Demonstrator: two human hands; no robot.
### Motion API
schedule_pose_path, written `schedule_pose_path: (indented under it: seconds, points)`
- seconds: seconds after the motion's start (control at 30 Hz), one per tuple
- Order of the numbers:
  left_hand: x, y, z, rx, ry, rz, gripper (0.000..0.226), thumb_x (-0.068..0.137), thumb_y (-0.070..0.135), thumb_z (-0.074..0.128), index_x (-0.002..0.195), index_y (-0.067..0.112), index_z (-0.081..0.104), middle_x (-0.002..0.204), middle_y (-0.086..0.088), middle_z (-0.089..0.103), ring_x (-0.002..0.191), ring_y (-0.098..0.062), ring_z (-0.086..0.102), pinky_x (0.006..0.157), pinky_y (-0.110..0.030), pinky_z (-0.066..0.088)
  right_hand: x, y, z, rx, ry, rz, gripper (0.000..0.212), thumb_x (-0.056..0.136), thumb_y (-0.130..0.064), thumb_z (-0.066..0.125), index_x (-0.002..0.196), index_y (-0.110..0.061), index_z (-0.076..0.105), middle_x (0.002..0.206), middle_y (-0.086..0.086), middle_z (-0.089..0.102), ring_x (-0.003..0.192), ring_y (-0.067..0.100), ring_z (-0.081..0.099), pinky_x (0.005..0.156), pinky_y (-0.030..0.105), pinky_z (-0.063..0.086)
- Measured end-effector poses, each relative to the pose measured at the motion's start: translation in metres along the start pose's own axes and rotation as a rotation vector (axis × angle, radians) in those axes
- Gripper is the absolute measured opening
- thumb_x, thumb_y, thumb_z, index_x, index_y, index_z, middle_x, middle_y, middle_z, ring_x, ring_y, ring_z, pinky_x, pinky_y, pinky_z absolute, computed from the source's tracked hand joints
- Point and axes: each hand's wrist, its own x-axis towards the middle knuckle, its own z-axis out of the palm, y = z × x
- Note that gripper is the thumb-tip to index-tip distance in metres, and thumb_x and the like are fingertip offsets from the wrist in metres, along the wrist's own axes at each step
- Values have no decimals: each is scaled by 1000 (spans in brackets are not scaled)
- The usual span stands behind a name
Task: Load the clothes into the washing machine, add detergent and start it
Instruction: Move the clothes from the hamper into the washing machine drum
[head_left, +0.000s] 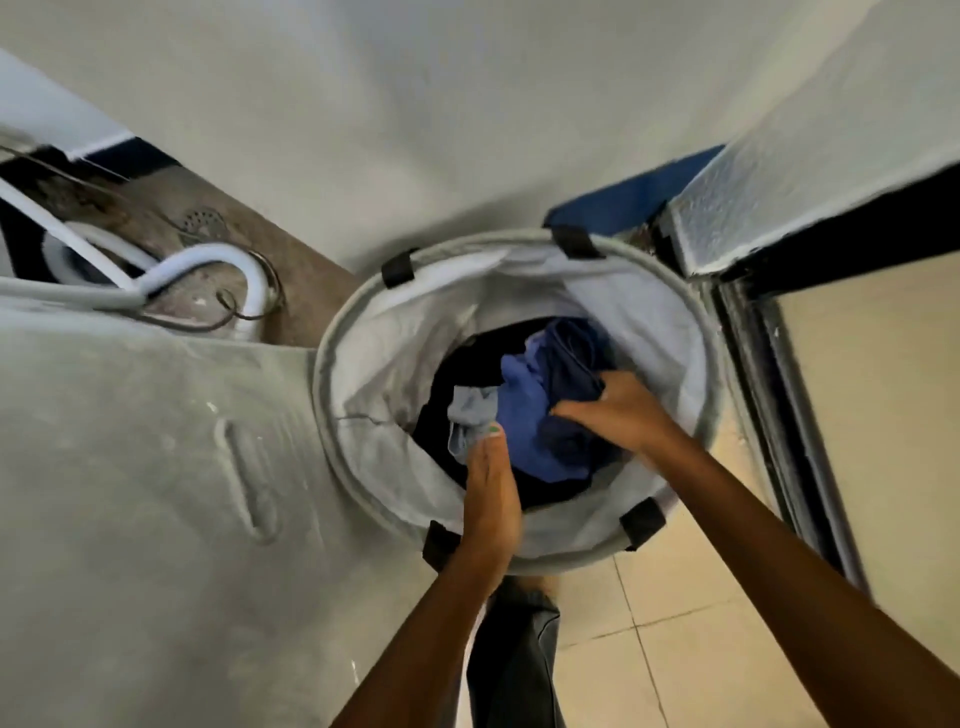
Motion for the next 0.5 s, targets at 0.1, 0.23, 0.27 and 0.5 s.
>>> schedule_pose_path:
  seconds: [0.1, 0.23, 0.27, 0.5]
  points:
    - [-20, 27, 2, -158, -20, -129, 63, 98, 55, 24, 150, 20, 24, 154, 2, 25, 143, -22, 25, 118, -42, 20, -66, -21, -29, 141, -16, -93, 24, 76, -26, 75, 95, -27, 61, 96, 0, 68, 91, 18, 64, 85, 38, 53]
    - [-64, 65, 0, -116, -98, -132, 67, 96, 59, 23, 145, 16, 34, 149, -6, 37, 139, -27, 33, 116, -46, 26, -140, -52, -54, 198, -7, -215, 25, 78, -16, 74, 95, -30, 62, 93, -7, 70, 87, 11, 66, 80, 35, 56]
    - [-76, 74, -1, -139, -127, -136, 68, 95, 61, 24, 144, 15, 36, 148, -6, 40, 138, -27, 36, 115, -46, 27, -158, -62, -60, 218, 13, -234, 22, 78, -13, 72, 90, -30, 63, 88, -6, 70, 82, 11, 67, 74, 33, 56]
    - [-122, 102, -1, -443, -200, -161, 91, 65, 70, 64, 139, 22, 42, 137, -12, 53, 115, -32, 59, 89, -53, 51, -276, -130, -120, 667, -235, -340, 41, 52, -13, 72, 92, -7, 72, 84, 11, 69, 74, 18, 63, 58, 23, 47]
